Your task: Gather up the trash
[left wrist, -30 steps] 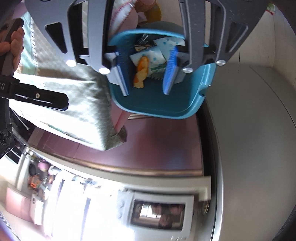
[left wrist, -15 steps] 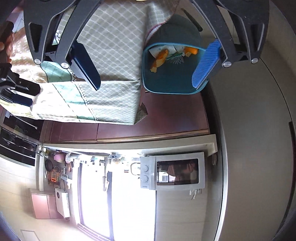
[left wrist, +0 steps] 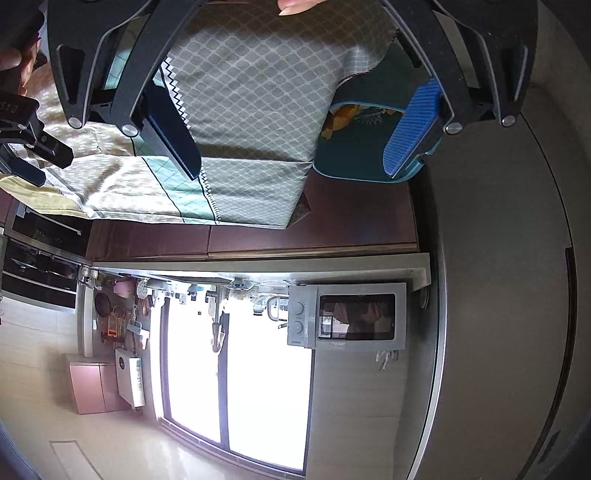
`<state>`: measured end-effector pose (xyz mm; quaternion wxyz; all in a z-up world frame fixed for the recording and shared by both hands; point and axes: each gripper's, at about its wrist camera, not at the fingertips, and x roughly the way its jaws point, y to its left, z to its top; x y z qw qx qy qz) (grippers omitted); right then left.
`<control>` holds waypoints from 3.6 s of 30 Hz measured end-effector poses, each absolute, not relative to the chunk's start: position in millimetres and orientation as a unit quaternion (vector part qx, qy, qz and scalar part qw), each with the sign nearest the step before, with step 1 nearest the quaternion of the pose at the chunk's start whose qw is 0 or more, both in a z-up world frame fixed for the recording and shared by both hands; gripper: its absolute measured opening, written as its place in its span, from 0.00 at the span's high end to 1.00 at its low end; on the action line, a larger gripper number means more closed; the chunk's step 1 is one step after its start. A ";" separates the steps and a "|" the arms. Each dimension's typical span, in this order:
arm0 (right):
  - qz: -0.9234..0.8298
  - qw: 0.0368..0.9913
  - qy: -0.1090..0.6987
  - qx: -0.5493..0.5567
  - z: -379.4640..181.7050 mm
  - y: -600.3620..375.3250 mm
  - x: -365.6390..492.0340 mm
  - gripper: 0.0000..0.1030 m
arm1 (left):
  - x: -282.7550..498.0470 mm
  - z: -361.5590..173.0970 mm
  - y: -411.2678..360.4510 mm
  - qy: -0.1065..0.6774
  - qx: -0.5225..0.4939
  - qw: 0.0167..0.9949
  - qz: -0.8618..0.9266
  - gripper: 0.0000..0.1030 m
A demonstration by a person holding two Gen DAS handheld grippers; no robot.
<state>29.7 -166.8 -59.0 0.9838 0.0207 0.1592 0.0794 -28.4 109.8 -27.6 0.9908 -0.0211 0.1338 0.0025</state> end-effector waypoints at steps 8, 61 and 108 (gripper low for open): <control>0.065 0.989 0.132 0.018 -60.1 -172.1 13.0 0.06 | -41.3 -29.1 101.3 0.112 -0.005 0.994 0.004 0.05; 0.039 0.992 0.117 0.036 -68.5 -187.2 7.3 0.06 | -48.2 -35.4 82.8 0.085 0.027 0.995 0.034 0.05; 0.035 0.992 0.112 0.036 -63.9 -188.1 5.0 0.06 | -49.7 -34.9 80.4 0.079 0.024 0.996 0.039 0.05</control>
